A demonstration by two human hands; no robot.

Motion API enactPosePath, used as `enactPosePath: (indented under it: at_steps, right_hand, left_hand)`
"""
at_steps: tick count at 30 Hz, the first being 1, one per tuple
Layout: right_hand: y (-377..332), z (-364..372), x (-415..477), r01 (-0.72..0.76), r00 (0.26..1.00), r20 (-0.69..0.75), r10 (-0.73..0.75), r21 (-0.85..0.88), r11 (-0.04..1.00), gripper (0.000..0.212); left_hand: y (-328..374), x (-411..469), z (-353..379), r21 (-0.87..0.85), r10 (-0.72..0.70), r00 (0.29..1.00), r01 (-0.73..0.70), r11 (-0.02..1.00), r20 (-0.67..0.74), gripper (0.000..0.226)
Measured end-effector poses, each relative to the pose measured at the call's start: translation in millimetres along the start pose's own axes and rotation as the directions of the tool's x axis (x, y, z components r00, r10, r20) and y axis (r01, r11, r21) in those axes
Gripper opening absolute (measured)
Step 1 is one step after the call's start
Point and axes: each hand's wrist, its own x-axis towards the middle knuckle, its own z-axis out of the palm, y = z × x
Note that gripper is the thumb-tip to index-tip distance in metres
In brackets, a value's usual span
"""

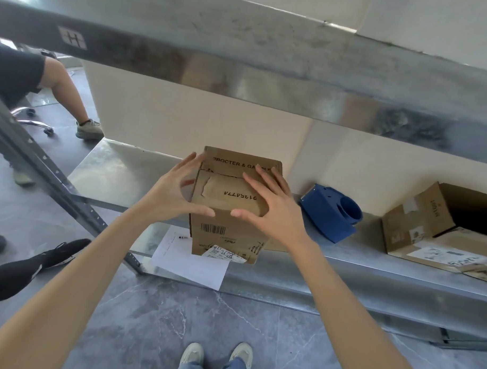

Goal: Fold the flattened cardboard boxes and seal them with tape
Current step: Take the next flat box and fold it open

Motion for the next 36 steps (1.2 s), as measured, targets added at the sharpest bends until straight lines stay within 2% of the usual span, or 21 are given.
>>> enactPosePath:
  at_steps: [2, 3, 5, 7, 10, 12, 13, 18, 21, 24, 28, 33, 36]
  right_hand:
    - [5, -3, -1, 0.008, 1.0, -0.003, -0.008, -0.008, 1.0, 0.09]
    - [8, -5, 0, 0.009, 1.0, -0.001, -0.009, 0.006, 1.0, 0.089]
    - [15, -9, 0, 0.01, 1.0, -0.007, -0.009, 0.036, 0.999, 0.086]
    - [20, -12, -1, 0.017, 1.0, -0.009, -0.017, 0.044, 0.999, 0.084]
    - [25, -13, -3, 0.047, 0.999, -0.013, -0.046, 0.061, 0.997, 0.082]
    - [27, -15, -4, 0.059, 0.998, -0.015, -0.058, 0.075, 0.995, 0.08]
    - [28, -16, -3, 0.058, 0.998, -0.015, -0.057, 0.084, 0.995, 0.08]
    - [32, -24, -2, 0.058, 0.998, 0.016, -0.06, 0.106, 0.993, 0.08]
    - [38, -29, -2, 0.062, 0.996, 0.049, -0.069, 0.126, 0.99, 0.082]
    - [45, -37, -1, 0.058, 0.993, 0.091, -0.073, 0.157, 0.986, 0.083]
    - [52, -45, 8, 0.05, 0.987, 0.142, -0.073, 0.164, 0.985, 0.082]
    - [58, -46, 13, 0.063, 0.983, 0.159, -0.091, 0.172, 0.983, 0.082]
    - [62, -50, 14, 0.06, 0.983, 0.161, -0.093, 0.199, 0.978, 0.081]
  left_hand:
    - [-8, -4, -8, -0.287, -0.075, 0.997, 0.07, 0.955, -0.007, 0.093]
    - [-15, -5, -10, -0.362, -0.102, 0.994, 0.084, 0.928, -0.029, 0.078]
    - [-32, -4, -11, -0.365, -0.15, 0.986, 0.115, 0.924, -0.069, 0.051]
    - [-50, -5, -7, -0.255, -0.174, 0.981, 0.148, 0.955, -0.08, 0.04]
    - [-72, -10, 4, 0.05, -0.154, 0.987, 0.156, 0.986, -0.039, 0.06]
    - [-81, -16, 18, 0.246, -0.126, 0.992, 0.122, 0.962, 0.004, 0.068]
    - [-85, -18, 26, 0.289, -0.123, 0.992, 0.115, 0.95, 0.008, 0.067]
    - [-90, -17, 56, 0.11, -0.195, 0.98, 0.199, 0.974, -0.051, 0.047]
    - [-88, -13, 62, 0.076, -0.189, 0.98, 0.193, 0.978, -0.065, 0.048]
    - [-92, -15, 68, 0.202, -0.117, 0.992, 0.124, 0.972, -0.047, 0.061]
    - [-103, -28, 85, 0.401, -0.036, 0.996, 0.067, 0.913, -0.085, 0.086]
    - [-105, -33, 106, 0.418, 0.045, 0.973, 0.055, 0.907, -0.226, 0.091]
    - [-105, -34, 110, 0.388, 0.066, 0.969, 0.033, 0.921, -0.24, 0.093]
